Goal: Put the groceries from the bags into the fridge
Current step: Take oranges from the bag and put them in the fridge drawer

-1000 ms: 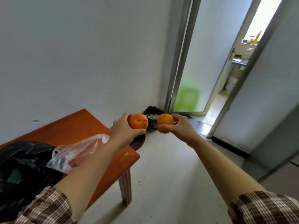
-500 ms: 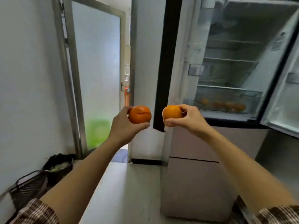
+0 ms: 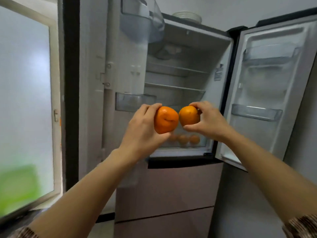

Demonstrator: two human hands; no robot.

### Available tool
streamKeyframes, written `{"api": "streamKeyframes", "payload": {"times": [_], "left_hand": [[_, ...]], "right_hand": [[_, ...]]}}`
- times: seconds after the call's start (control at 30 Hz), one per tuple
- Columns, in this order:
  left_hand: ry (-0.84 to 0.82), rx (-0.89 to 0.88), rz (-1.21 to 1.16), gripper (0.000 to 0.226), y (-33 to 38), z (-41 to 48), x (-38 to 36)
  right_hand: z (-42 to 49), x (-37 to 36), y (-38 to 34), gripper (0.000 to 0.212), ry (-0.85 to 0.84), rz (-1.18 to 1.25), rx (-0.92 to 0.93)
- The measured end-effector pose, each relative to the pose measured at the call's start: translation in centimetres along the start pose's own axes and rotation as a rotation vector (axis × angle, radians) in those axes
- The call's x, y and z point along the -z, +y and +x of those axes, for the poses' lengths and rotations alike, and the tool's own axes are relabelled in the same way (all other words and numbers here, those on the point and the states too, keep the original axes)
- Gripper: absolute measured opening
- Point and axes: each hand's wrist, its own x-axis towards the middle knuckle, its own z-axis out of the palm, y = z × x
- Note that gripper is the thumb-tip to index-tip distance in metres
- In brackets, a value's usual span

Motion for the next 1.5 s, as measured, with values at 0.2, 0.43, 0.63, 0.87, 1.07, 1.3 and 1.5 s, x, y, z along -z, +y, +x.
{"api": "streamKeyframes", "payload": {"times": [0.2, 0.43, 0.63, 0.87, 1.07, 1.3, 1.5], "left_hand": [[0.009, 0.142, -0.112, 0.069, 0.0, 6.9, -9.3], [0.1, 0.377, -0.08, 0.068, -4.4, 13.9, -19.4], [0.116, 0.467, 0.066, 0.062, -10.0, 18.6, -23.6], [-0.115, 0.678, 0.204, 0.051, -16.4, 22.8, -24.6], [-0.396, 0.804, 0.23, 0.065, -19.7, 25.1, -24.6], [-0.852, 0.988, 0.258, 0.046, -23.1, 26.3, -25.6], [-1.157, 1.148, 0.171, 0.034, -24.4, 26.0, -26.2]], "right_hand": [[7.6, -1.6, 8.7, 0.074, 0.043, -0.175, 0.078], [16.3, -6.2, 16.8, 0.076, 0.058, -0.295, 0.168], [24.1, -10.0, 21.0, 0.069, -0.074, -0.158, 0.181], [30.6, -16.0, 22.9, 0.05, -0.411, -0.094, 0.172], [33.9, -20.8, 22.8, 0.051, -0.765, -0.206, 0.265], [35.1, -24.9, 20.8, 0.034, -1.184, -0.197, 0.306], [34.8, -26.8, 20.6, 0.032, -1.392, -0.104, 0.255]]}}
